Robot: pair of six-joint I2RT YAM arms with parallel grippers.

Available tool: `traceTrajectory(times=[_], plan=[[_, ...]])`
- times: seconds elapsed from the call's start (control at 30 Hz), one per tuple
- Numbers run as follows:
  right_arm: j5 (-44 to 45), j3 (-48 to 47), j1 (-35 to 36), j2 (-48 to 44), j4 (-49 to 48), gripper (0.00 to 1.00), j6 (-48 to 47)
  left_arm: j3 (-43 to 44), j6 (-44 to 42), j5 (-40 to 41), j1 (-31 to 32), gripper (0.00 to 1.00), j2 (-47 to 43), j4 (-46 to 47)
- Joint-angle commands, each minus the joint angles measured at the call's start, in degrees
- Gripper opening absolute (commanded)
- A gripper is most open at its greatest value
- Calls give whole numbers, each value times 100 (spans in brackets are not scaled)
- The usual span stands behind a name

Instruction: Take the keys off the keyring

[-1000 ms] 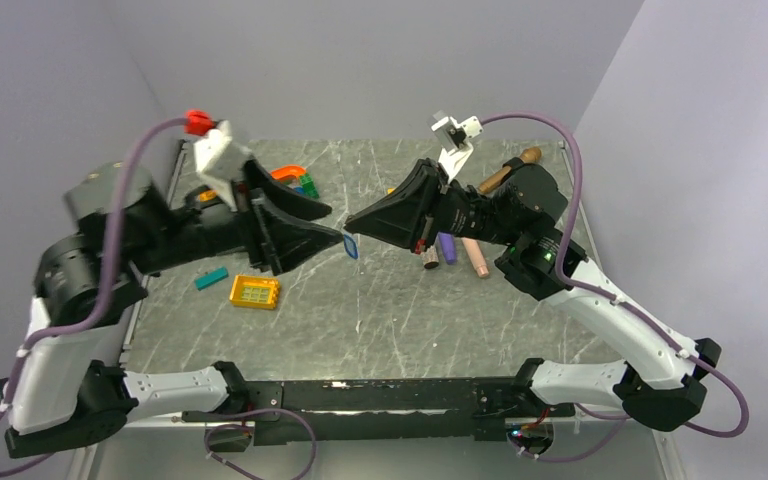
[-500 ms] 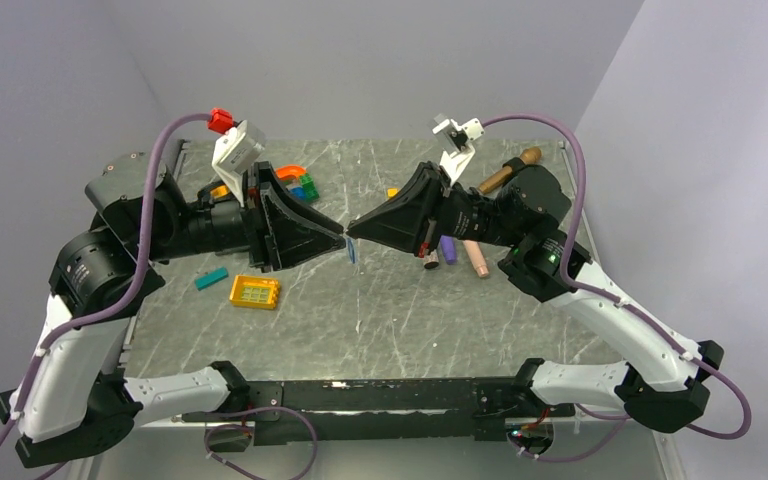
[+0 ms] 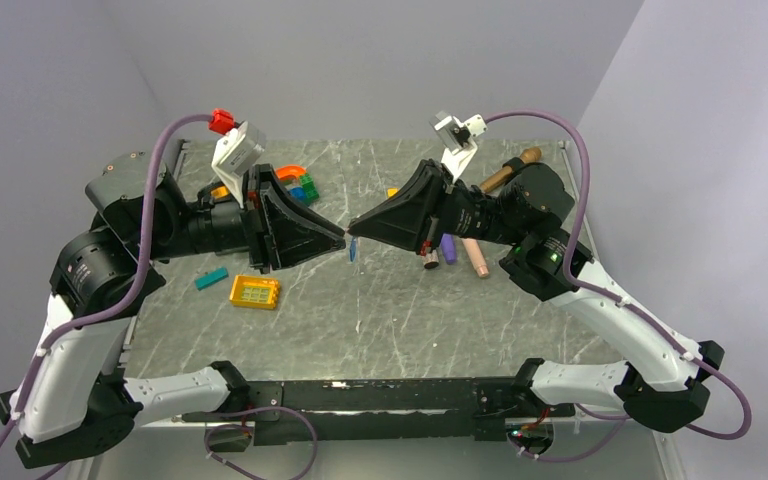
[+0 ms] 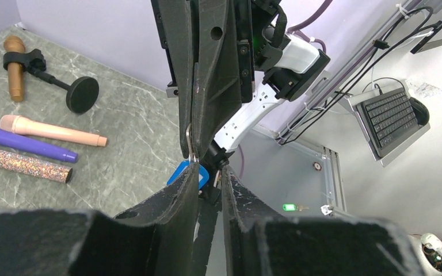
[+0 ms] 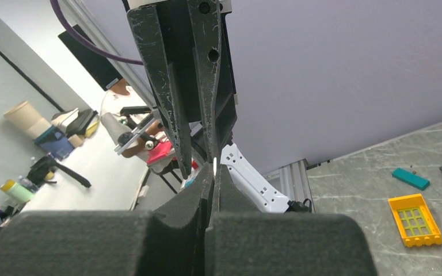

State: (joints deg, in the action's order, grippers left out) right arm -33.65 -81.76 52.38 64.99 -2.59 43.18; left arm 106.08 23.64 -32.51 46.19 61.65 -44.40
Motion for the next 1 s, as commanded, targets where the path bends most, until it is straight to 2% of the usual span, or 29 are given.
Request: traceTrajectory(times=[0.0,0.53,0.6,0.7,0.9,0.97], plan=[[-30,-174,22,7,-194,0,128,-101,27,-120,1,25,-48,282],[-57,-122,20,-19,-224,0,74,-319,154,-133,-1,21,46,668],[-59,-142,20,-15,-197,0,49,-346,159,-134,-3,25,65,689],[-94,-183,18,11,-139,0,17,-377,129,-47,-1,35,52,718],[-97,-172,23,7,-148,0,23,-215,-84,248,2,42,62,470],[-96,-160,17,18,-182,0,48,-203,-146,362,1,48,46,417]])
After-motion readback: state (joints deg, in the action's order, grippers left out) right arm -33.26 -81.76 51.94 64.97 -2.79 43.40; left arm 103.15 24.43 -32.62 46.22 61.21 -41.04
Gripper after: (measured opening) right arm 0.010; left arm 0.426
